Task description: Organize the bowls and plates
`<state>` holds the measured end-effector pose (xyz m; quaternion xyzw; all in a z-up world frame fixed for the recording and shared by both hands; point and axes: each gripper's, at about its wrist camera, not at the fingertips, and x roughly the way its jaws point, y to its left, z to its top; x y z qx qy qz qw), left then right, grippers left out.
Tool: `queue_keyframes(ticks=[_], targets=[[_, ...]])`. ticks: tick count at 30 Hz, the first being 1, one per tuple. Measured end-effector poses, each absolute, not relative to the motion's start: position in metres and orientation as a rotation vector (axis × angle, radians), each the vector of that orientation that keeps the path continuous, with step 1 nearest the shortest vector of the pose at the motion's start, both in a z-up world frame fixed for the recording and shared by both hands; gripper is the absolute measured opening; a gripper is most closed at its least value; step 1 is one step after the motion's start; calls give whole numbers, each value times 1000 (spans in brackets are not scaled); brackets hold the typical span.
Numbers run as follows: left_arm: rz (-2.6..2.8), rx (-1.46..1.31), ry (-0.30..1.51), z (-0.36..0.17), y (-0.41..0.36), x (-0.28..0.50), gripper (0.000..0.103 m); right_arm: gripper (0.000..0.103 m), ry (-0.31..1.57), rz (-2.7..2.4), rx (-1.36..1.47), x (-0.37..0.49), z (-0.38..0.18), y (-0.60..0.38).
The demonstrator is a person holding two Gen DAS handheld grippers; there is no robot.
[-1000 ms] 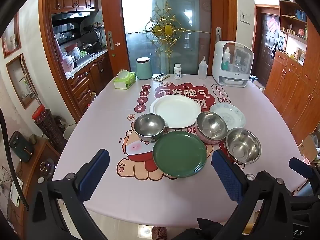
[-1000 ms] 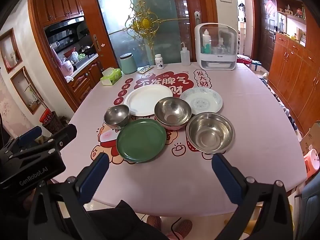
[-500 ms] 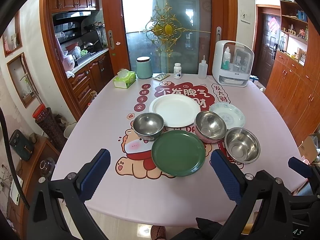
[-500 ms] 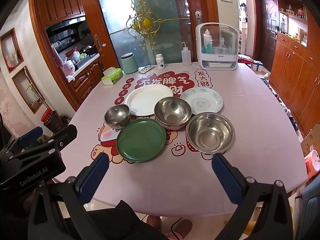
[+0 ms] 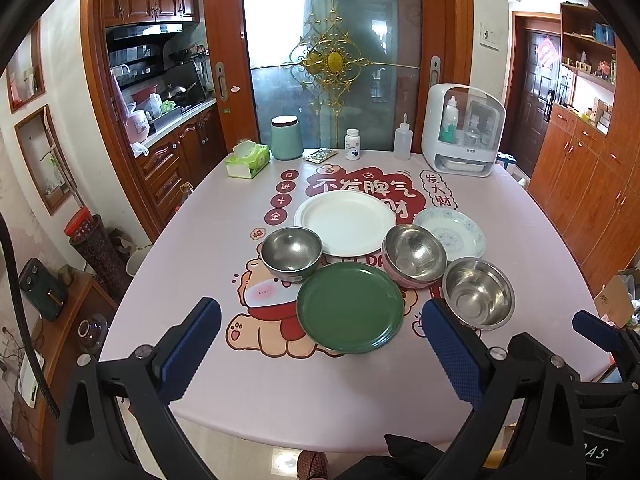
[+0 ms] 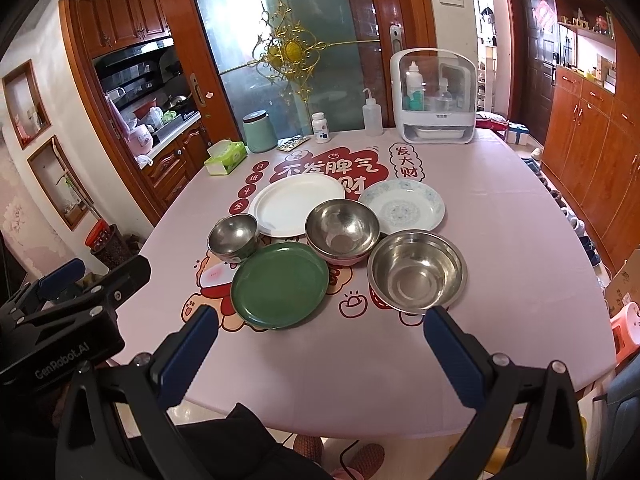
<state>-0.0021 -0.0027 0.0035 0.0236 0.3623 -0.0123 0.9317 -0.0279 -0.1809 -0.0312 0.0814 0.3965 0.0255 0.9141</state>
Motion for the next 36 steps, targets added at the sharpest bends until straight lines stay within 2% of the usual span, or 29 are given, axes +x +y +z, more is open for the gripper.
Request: queue_keyframes(ticks=[19,36], targets=[[-31,19,741,2,-45,-16,100,103,799,82,160,-31,-36,-218],[-58,-34,820,-13,-73,4,100,103,790,121,173,-17,-46,-251]])
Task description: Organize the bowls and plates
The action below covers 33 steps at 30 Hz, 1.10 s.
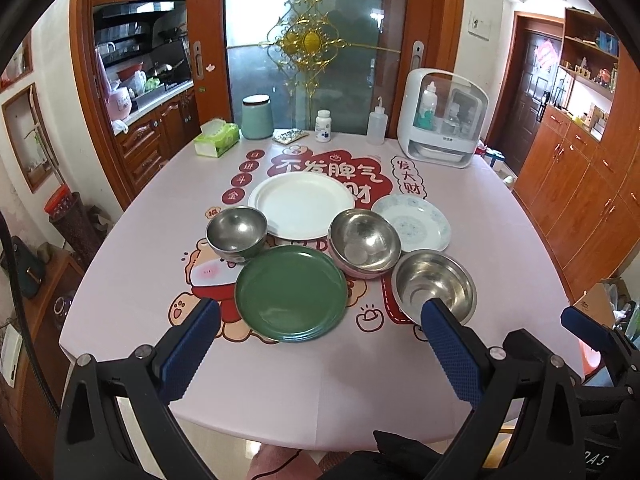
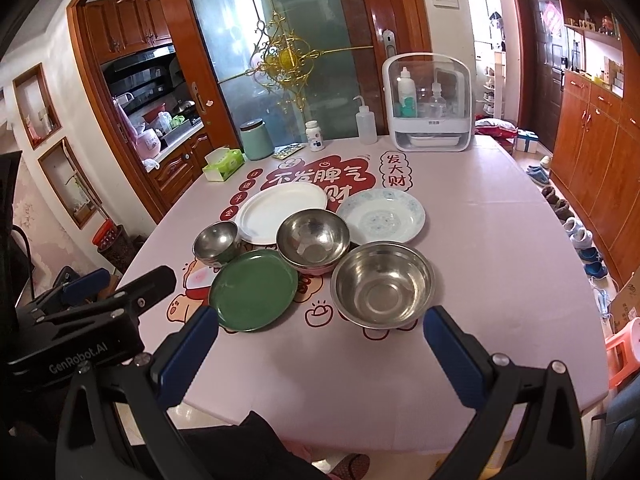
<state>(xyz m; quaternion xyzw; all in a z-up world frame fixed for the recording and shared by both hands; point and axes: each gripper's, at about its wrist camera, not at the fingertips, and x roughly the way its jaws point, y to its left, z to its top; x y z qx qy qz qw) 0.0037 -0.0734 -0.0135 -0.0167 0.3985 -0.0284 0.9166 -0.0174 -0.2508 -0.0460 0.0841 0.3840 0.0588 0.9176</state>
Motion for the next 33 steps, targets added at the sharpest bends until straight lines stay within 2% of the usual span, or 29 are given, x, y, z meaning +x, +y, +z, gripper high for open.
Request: queue_keyframes(ticks=[12,33], targets=[[-34,-46,872,-24,-50,59,100,103,791,122,217,38,-46,-239],[2,-25,958,-34,27,252,100,103,851,185,339,209,-47,-212]])
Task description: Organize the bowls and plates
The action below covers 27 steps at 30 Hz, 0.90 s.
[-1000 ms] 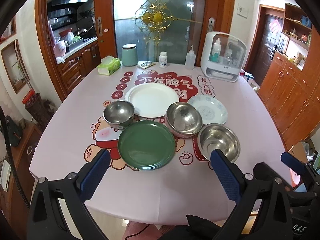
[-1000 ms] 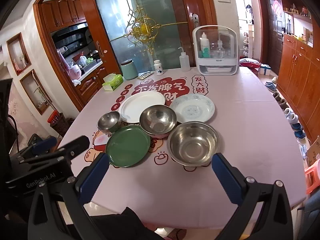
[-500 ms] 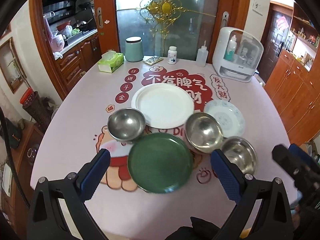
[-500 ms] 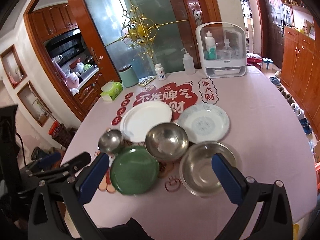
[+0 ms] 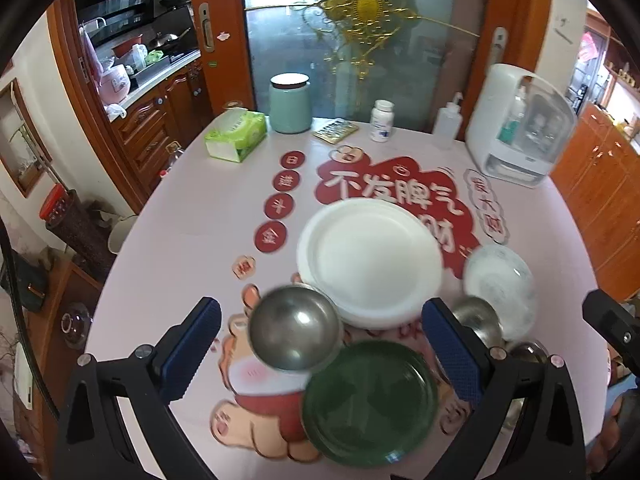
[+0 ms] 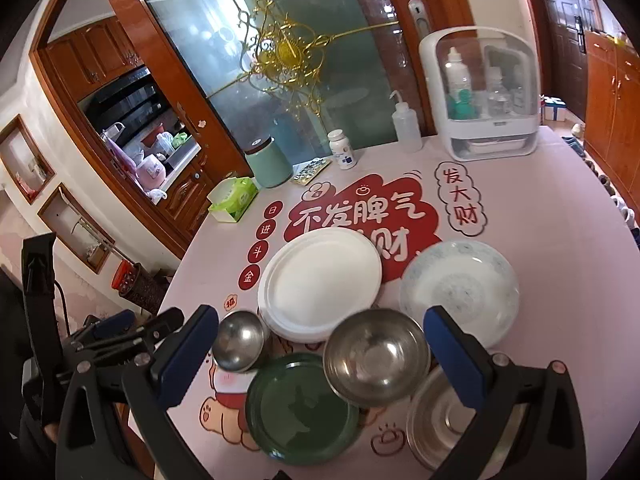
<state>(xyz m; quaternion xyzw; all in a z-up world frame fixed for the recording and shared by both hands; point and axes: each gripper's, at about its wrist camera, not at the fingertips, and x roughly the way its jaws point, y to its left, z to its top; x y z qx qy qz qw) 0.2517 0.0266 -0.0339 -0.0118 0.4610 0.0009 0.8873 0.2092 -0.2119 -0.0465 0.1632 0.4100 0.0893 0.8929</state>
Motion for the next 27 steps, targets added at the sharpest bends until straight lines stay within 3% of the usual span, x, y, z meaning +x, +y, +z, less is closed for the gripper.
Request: queue_keyframes(ticks=[11,23,27], targets=[[-10,2,1001,-58,55,342,100,103,977,207,388,277,-91,-207],[-93,3,1080,-115,64,390,100,102,1119,215,565,322,-150,-212],[-113,-8,1122,-135,66,402,100,95,1172,193,608,333,-170,-212]])
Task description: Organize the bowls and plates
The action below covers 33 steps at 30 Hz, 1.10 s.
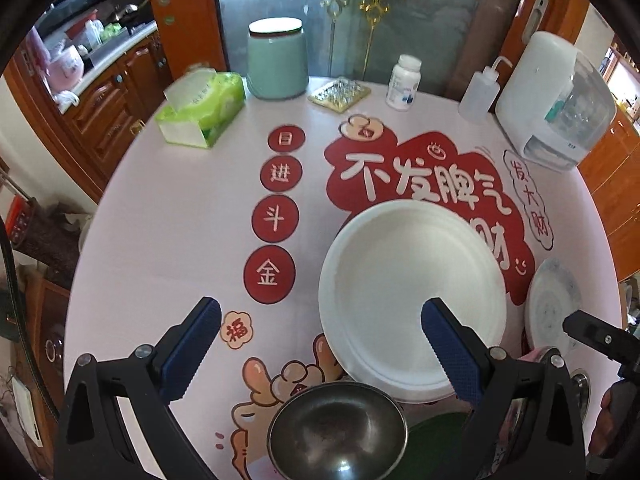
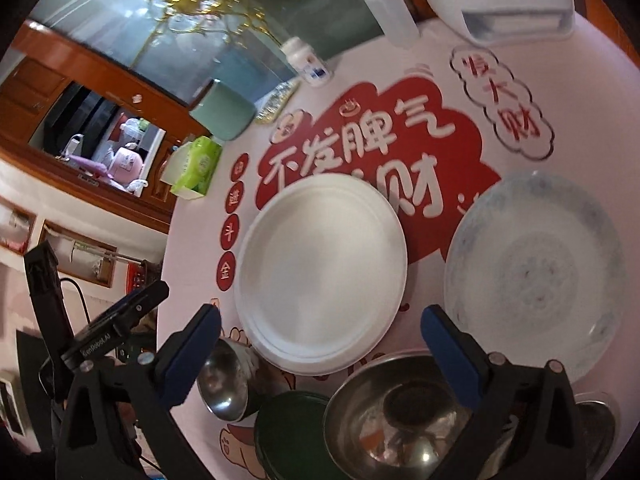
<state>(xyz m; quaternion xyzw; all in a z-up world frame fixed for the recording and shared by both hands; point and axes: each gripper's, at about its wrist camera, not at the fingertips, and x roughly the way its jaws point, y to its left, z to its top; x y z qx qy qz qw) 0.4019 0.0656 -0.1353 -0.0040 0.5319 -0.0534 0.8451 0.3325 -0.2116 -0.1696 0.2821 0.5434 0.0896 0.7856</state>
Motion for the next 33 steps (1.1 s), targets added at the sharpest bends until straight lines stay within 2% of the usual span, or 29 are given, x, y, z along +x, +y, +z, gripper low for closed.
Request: queue_keyframes(ticks=[5,7,13,22,25,28,33], targets=[[-135,-28,1193,-163,67,416,88,84,1252,155,649,346,-196,-213],[-137,-36,1218,-173,68,420,82,74,1278,143,654,350,-205,-214],[-144,-85,1291,-202,70,434,67,56,1334,127,662,358,-226,-217],[-155,-122,1371,-229,68,446,43,52,1371,105,647,364,-239,-217],[-163,-127,1380,-233,66,447,41,52,1379,100,639,367,-244,-215],[-160,-131,1394,-238,65,449,32,52,1392,94,633,369,-249,-214],[-164,-143,1407,-243,65,452,31,49,1402,84,630,371,-254,-214]])
